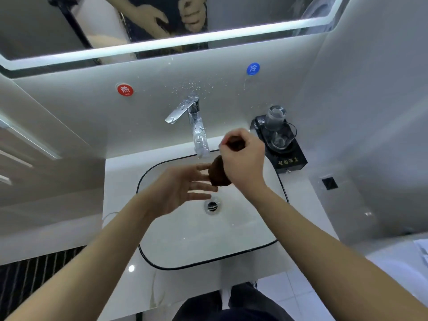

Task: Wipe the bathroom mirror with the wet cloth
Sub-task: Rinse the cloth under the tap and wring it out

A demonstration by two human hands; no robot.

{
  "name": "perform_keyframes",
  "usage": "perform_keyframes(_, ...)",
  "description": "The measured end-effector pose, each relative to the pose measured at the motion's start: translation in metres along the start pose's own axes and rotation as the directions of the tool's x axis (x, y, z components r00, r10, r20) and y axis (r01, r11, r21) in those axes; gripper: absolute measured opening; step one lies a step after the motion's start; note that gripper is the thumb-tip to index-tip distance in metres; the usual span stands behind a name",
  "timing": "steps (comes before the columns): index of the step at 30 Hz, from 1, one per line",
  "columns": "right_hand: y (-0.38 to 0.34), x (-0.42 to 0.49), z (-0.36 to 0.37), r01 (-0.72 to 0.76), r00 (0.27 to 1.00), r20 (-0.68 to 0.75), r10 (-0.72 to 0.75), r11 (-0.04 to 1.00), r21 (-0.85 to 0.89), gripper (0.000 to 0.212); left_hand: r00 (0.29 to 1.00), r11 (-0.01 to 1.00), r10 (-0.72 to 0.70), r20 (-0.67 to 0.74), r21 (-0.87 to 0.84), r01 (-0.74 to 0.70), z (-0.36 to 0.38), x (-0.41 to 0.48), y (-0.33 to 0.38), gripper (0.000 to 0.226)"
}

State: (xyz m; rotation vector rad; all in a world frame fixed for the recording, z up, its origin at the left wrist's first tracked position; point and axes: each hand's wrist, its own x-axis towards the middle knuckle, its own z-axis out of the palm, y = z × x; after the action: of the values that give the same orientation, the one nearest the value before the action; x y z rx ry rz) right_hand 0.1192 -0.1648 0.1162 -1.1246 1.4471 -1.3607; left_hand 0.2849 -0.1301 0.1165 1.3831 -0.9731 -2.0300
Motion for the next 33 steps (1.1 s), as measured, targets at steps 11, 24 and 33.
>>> perform_keyframes(11, -0.031, 0.007, -0.035, -0.784, 0.618, 0.434, 0.655, 0.475, 0.400, 0.034, 0.542, -0.328, 0.658, 0.523, 0.847, -0.419, -0.012, -0.024, 0.004, 0.073)
perform_keyframes(24, -0.059, -0.023, -0.028, -0.765, 0.642, 0.605, 0.471, 0.438, 0.472, 0.028, 0.222, -0.243, 0.858, 0.464, 0.746, -0.621, 0.034, -0.030, 0.023, 0.079)
perform_keyframes(33, -0.071, -0.034, 0.008, -0.683, 0.715, 0.554, 0.426, 0.261, 0.682, 0.022, 0.060, -0.257, 0.903, 0.425, 0.647, -0.718, 0.055, -0.030, 0.058, 0.014)
